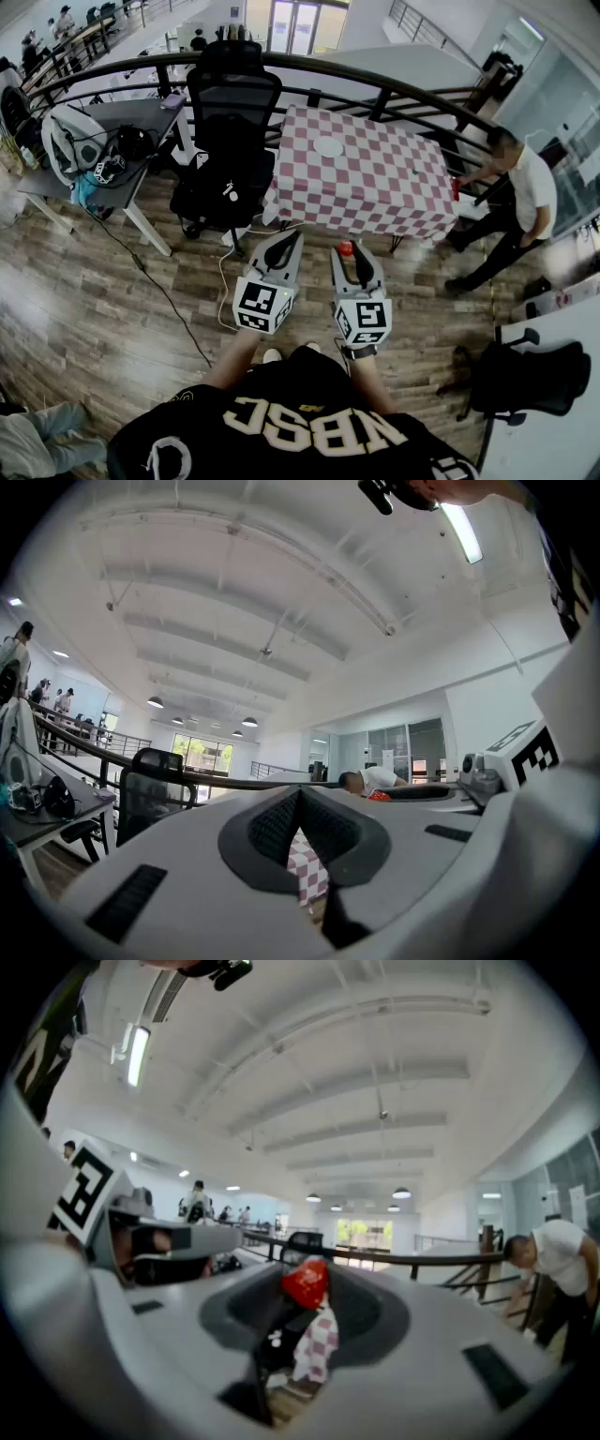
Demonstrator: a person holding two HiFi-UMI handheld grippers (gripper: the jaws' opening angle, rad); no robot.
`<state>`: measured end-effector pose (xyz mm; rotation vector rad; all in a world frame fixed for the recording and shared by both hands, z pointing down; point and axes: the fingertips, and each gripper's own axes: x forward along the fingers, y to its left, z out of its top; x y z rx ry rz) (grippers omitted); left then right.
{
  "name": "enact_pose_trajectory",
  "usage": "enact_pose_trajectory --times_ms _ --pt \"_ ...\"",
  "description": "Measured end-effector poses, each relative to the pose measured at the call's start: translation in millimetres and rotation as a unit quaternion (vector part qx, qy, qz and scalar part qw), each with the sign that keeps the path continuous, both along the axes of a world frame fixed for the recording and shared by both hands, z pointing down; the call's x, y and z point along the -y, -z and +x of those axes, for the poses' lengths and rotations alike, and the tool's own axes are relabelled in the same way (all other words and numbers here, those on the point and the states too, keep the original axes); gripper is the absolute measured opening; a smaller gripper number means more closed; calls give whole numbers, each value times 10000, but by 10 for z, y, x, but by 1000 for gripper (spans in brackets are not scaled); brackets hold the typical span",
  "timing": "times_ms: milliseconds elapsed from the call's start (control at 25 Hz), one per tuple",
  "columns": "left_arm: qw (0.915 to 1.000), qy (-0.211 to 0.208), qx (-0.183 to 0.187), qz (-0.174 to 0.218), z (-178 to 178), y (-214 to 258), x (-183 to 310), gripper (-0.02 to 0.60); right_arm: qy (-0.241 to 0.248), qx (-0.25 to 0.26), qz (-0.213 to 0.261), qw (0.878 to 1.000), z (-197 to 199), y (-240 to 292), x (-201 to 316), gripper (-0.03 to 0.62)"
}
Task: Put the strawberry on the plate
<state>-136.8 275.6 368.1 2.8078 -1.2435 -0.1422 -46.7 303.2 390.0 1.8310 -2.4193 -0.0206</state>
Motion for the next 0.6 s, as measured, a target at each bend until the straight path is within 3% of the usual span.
enact_pose_trajectory --times_ms 320,600 --pt "9997 219 118 -18 -26 -18 152 6 65 -206 28 9998 -48 7 173 161" --pt "9986 314 422 -79 143 -195 374 6 -178 261 -345 9989 237 -341 404 161"
